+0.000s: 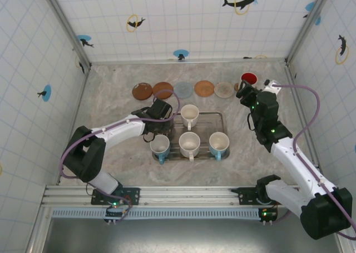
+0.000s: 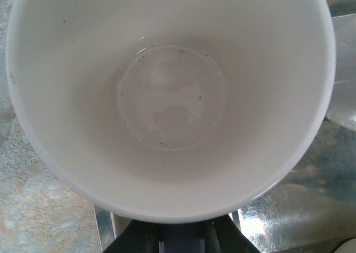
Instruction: Place the cup by the coaster
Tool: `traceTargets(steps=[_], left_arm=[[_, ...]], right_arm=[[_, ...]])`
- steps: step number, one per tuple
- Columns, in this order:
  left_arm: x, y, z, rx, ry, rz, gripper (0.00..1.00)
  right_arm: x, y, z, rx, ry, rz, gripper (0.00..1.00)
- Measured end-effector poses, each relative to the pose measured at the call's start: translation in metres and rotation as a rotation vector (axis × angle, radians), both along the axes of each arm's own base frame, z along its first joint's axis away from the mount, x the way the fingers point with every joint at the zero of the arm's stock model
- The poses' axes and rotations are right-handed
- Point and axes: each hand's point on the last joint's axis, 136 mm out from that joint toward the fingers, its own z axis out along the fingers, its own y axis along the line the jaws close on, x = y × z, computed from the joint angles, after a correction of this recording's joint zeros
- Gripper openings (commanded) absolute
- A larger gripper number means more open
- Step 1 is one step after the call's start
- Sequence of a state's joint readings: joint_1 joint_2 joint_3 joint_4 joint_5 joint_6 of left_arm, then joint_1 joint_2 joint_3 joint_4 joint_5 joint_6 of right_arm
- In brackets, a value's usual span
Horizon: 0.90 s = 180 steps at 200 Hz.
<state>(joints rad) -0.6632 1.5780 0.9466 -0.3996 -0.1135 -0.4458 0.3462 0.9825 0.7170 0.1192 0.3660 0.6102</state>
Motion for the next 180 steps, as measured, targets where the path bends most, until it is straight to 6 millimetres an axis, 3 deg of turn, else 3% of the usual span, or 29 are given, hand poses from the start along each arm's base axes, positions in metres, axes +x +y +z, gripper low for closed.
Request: traceTargets(steps=[62,146,180], left_arm=[[0.0,0.003,0.004,0.009,-0.017,0.005,0.0],[0.001,0.007,0.038,-0.034,-0.126,0.02,0.0],[0.002,0.007,0.042,-0.04,-0.138,0.018,0.0]], right_arm=[[0.0,0.0,-0.001,-0.001,0.002,0.0,0.89],[0.002,0.002,-0.004,-0.003,0.012,0.005,0.89],[0.002,0.003,-0.005,-0.002,0.013,0.013,0.89]])
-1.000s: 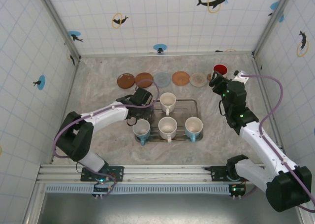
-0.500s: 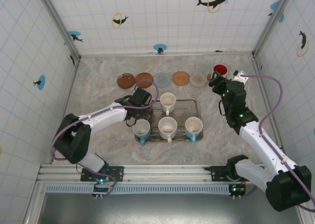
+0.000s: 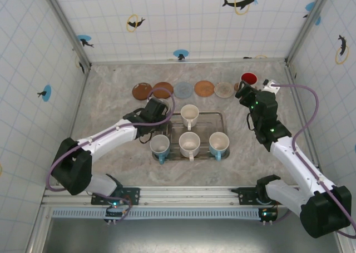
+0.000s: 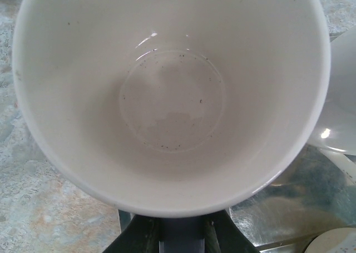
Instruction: Place the cup by the coaster
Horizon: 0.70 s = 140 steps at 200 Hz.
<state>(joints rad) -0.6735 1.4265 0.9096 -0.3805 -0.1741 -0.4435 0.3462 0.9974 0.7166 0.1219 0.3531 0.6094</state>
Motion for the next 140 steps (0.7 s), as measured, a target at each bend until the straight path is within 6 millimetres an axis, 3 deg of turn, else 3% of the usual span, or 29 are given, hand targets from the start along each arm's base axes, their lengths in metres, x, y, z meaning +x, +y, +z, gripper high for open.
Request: traceTargets(steps=[34,79,140], left_arm=[[0.004,-0.002,0.008,0.001,-0.011,-0.009,0.0],[0.024,-0.003,0.03,-0.015,-0.048,0.007,0.0],[0.065,0.023,0.041,0.012,-0.04,0.081,0.0]], right_arm=[[0.0,0.002,0.0,0.004,0.0,0.012,0.89],[0.0,0.006,0.0,0.004,0.002,0.033,0.89],[0.003,0.01,0.001,0.018,-0.007,0.074,0.88]])
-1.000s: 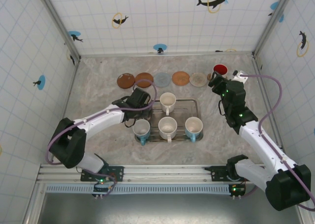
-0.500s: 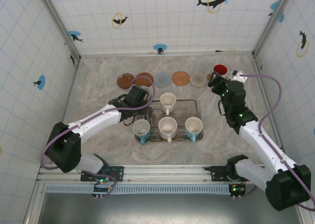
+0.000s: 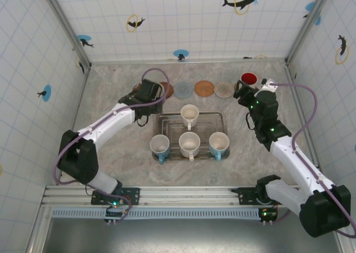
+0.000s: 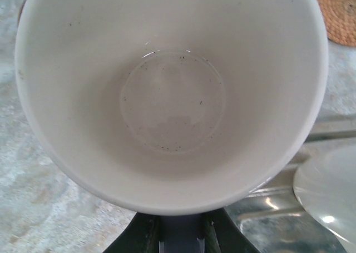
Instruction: Place the cup by the coaster
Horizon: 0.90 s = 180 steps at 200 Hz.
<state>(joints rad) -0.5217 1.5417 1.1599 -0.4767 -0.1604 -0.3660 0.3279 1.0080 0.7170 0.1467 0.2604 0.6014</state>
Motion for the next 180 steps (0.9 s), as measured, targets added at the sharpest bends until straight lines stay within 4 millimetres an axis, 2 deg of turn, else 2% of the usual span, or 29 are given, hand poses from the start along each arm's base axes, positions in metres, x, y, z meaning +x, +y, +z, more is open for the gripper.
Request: traceTargets(steps=[58,112,149,180], left_arm=[[0.033,0.027,0.012,-0.011,0.008,0.055,0.0],[0.064,0.052,0.001,0.005,0.046,0.119,0.0],[0.095,0.058,0.005,0.017,0.034,0.13,0.0],[0.107,0.064,-0.002,0.033,0.041,0.13,0.0]], right_arm=[[0.006,0.0,-0.01,0.007,0.026,0.021,0.88],[0.008,-0.004,-0.01,0.017,0.026,0.022,0.88],[0.01,-0.007,-0.014,0.019,0.036,0.014,0.88],[0.012,-0.008,-0.021,0.018,0.055,0.012,0.87]])
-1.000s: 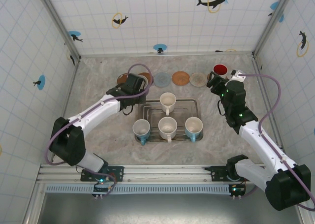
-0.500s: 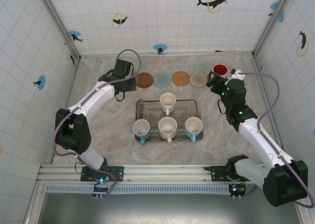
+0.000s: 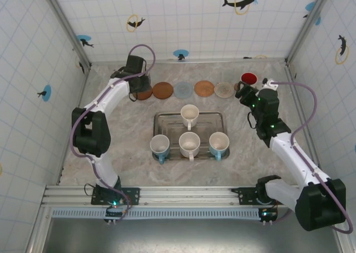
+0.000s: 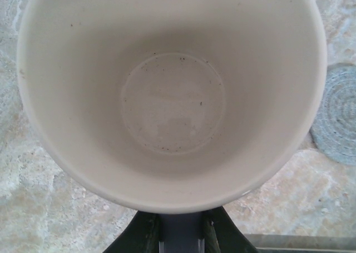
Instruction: Place the cup by the coaster
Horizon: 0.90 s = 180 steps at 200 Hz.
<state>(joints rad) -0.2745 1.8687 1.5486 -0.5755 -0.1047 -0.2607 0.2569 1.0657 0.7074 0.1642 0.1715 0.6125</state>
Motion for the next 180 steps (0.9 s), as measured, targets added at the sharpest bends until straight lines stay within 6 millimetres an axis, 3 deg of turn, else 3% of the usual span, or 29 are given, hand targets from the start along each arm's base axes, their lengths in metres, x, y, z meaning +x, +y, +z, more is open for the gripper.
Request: traceTargets(steps=[71,180], left_arm=[[0.004,0.014,-0.029,0.019,0.063,0.008,0.0],[0.006,0.017,-0.058,0.024,0.118,0.008,0.0]], right_arm=[[0.006,0.004,-0.019,-0.006,0.052,0.017,0.87],[0.01,0.011,-0.038,-0.008,0.103,0.046,0.86]])
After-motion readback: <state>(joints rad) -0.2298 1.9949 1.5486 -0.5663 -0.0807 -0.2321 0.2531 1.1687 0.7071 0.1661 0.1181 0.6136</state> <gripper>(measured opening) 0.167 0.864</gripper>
